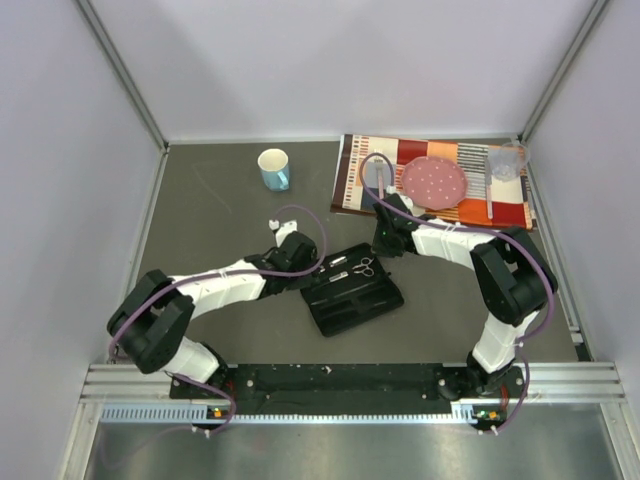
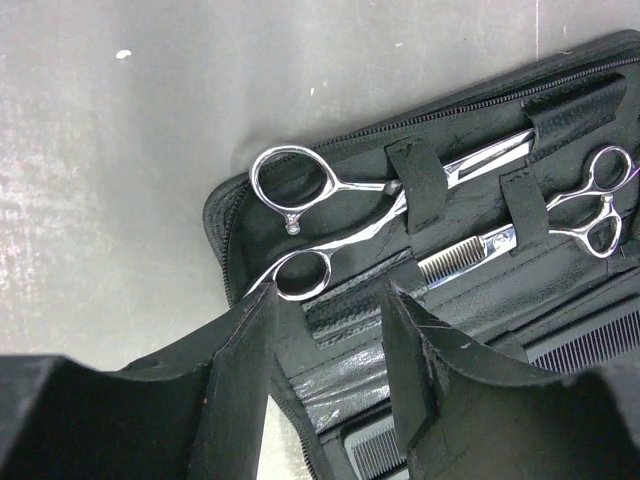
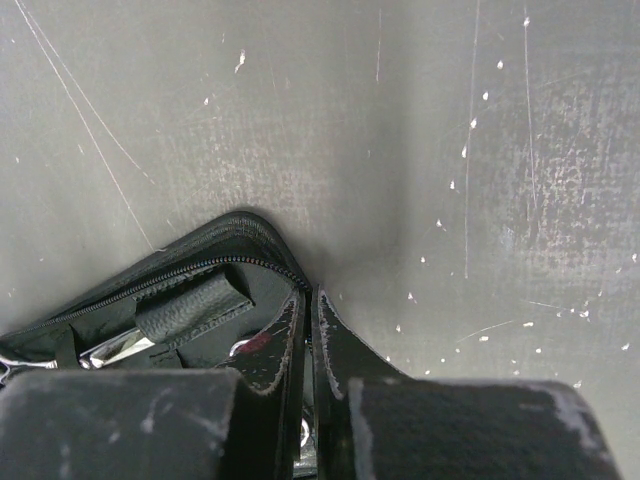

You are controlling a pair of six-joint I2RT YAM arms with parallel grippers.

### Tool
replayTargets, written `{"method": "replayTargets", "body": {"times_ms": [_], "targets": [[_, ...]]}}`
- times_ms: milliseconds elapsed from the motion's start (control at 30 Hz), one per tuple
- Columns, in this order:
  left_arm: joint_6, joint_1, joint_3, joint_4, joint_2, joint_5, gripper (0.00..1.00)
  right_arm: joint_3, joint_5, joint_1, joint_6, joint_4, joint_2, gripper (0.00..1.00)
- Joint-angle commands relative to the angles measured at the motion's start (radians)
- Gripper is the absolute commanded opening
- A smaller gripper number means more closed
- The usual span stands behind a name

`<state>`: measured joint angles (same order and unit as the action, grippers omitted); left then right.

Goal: Sort the hair-cutting tools
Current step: Place the scissors in the hairdressing tool bag.

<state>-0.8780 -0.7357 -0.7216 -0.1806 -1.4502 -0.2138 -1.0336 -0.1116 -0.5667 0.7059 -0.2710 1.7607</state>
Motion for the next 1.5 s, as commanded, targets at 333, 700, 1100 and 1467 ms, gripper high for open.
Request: {"method": "replayTargets", "body": {"times_ms": [333,700,1100,1467], "targets": [[0.05,-0.002,-0.064,0.137,-0.151,0.134,0.52,0.009,0.079,-0.027,-0.005,-0.059,0.036,0.0],[0.094,-0.002,-0.029,0.213,-0.098,0.205,0.43,-0.003,0.064,-0.025,-0.005,-0.069,0.042,0.0],[0.125,0.074,-0.022,0.098,0.073,0.04,0.48,-0.04,-0.074,-0.027,-0.106,-0.102,-0.125,0.06],[0.08,0.105,-0.073,-0.014,-0.048,0.022,0.47,-0.082,-0.071,-0.061,-0.195,-0.102,-0.162,0.19]]}}
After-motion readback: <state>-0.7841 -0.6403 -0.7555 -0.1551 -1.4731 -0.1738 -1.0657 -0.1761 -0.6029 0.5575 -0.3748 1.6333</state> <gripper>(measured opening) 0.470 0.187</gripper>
